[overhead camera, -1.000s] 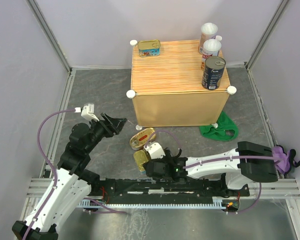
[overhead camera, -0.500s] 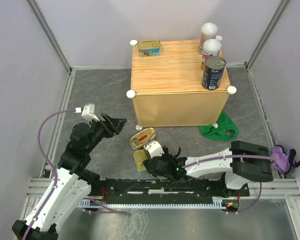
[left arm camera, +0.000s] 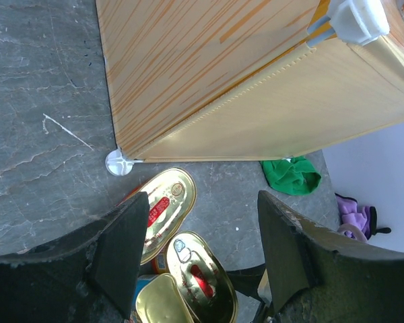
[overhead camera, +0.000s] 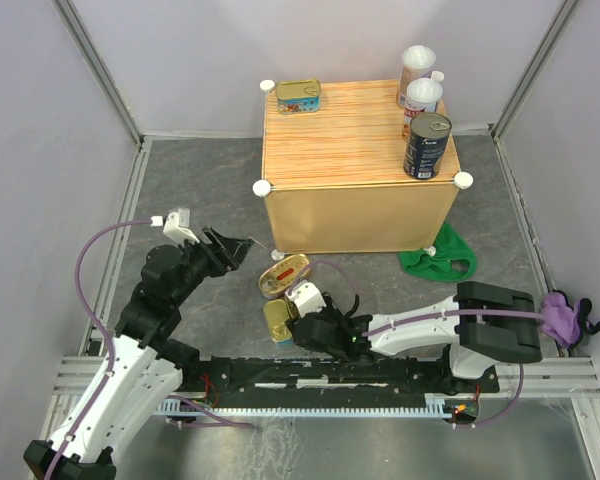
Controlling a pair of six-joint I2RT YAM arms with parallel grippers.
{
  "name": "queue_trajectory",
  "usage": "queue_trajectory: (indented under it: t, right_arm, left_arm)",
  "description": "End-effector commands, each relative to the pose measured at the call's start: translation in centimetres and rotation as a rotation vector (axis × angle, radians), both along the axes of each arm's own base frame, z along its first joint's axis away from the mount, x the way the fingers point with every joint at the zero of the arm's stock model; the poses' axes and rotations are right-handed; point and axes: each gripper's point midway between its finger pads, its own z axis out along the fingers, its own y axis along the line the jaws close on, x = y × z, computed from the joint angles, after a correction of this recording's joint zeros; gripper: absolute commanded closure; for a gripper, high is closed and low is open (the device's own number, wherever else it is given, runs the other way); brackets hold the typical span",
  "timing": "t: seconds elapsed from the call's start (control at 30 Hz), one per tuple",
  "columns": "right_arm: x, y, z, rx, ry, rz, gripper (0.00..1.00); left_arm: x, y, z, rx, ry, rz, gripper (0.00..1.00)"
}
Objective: Place and organize the canned foods onto the counter
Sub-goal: Pick up the canned food from the center of the board.
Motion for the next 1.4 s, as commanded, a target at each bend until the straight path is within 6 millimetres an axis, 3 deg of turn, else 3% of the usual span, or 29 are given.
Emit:
queue_trajectory:
  t: [0.0, 0.23, 0.47, 0.77, 1.07, 1.27, 1.37]
  right_arm:
    - [0.6, -0.5, 2.7, 0.066, -0.024, -0.049, 0.73]
    - [-0.4, -2.1, 6.2, 0.081, -0.03, -0.057, 0.89]
    - [-1.1, -3.3, 8.2, 0.087, -0.035, -0.064, 0.91]
    - [-1.9, -3.3, 11.2, 0.108, -0.058, -0.049, 0.92]
    - [-2.0, -3.7, 18.8, 0.137, -0.114, -0.05, 0.92]
    - [-1.5, -3.8, 24.5, 0.146, -0.172, -0.056, 0.93]
    - [-0.9, -3.7, 28.4, 0.168, -0.218, -0.058, 0.93]
  left_arm:
    - [0.2, -0.2, 2.9, -0.018, -0.078, -0.009, 0.28]
    - [0.0, -0.1, 3.6, -0.033, -0.097, -0.006, 0.28]
    - [-0.1, -0.1, 4.2, -0.047, -0.113, -0.004, 0.28]
    - [-0.3, 0.0, 4.9, -0.063, -0.13, 0.001, 0.29]
    - [-0.3, 0.0, 6.1, -0.087, -0.158, 0.004, 0.29]
    - [-0.3, 0.1, 7.2, -0.1, -0.181, 0.007, 0.28]
    - [-0.5, 0.1, 8.1, -0.108, -0.198, 0.007, 0.28]
